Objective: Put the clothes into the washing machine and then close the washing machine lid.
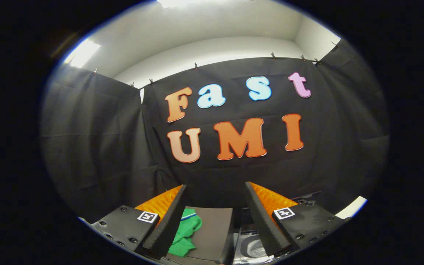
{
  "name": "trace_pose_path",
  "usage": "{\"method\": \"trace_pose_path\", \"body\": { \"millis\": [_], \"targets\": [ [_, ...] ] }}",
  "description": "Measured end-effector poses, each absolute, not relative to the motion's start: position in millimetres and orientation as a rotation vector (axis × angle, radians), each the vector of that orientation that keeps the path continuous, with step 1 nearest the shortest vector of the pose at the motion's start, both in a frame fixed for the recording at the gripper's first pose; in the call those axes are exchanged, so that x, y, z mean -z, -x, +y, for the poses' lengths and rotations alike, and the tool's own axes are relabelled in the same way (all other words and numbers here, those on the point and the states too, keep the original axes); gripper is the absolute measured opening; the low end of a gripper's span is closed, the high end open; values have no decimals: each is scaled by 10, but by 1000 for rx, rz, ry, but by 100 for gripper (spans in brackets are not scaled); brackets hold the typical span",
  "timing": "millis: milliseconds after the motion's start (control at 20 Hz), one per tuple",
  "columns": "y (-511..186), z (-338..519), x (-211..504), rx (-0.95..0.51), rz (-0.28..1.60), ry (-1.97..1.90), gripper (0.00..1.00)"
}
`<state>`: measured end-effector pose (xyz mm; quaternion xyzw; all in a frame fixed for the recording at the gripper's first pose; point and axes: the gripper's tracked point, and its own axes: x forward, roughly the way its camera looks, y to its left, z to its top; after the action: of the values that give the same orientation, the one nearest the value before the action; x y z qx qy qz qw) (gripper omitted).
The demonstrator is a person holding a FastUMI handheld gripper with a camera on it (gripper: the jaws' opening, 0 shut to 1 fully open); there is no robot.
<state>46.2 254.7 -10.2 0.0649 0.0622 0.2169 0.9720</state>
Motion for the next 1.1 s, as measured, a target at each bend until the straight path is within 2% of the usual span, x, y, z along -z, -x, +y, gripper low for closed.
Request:
{"method": "trace_pose_path", "body": {
  "millis": [450,850,1100],
  "targets": [
    [-372,4036,792,-667,326,-128,99],
    [-289,4493,2003,-621,615,-8,99],
    [-274,4455,2538,-594,709,77,99]
  ]
}}
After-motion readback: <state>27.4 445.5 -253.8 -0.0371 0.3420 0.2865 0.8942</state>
